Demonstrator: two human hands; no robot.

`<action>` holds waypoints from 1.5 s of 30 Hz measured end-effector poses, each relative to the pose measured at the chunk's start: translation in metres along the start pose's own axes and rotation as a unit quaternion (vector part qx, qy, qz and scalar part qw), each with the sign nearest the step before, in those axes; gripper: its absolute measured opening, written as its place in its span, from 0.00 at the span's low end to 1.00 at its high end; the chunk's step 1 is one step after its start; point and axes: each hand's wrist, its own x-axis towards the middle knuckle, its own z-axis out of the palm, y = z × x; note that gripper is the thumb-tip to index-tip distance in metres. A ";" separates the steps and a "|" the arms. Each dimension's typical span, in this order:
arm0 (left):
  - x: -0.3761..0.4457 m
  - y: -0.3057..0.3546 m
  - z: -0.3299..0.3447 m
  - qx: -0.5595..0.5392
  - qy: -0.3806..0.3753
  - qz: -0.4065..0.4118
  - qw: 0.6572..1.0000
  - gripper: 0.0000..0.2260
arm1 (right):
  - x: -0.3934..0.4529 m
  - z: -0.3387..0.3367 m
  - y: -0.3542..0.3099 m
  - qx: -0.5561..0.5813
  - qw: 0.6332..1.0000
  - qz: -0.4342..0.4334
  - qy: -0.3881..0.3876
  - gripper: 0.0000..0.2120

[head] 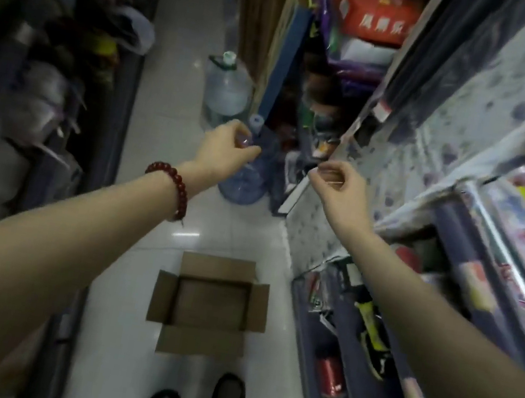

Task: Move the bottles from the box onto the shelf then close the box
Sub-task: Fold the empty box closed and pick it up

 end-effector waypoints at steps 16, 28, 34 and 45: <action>0.001 -0.406 0.147 0.102 -0.043 -0.205 0.973 0.20 | -0.036 0.212 0.355 -0.064 0.985 0.157 -0.038 0.11; -0.032 -0.564 0.252 0.089 0.002 -0.301 0.949 0.28 | -0.072 0.284 0.517 -0.232 0.957 0.176 0.010 0.24; -0.042 -0.546 0.277 0.062 0.073 -0.248 0.964 0.21 | -0.079 0.293 0.523 -0.166 0.970 0.177 0.024 0.30; -0.038 -0.543 0.324 -0.091 -0.002 -0.319 0.943 0.24 | -0.075 0.336 0.534 -0.043 0.982 0.144 -0.113 0.22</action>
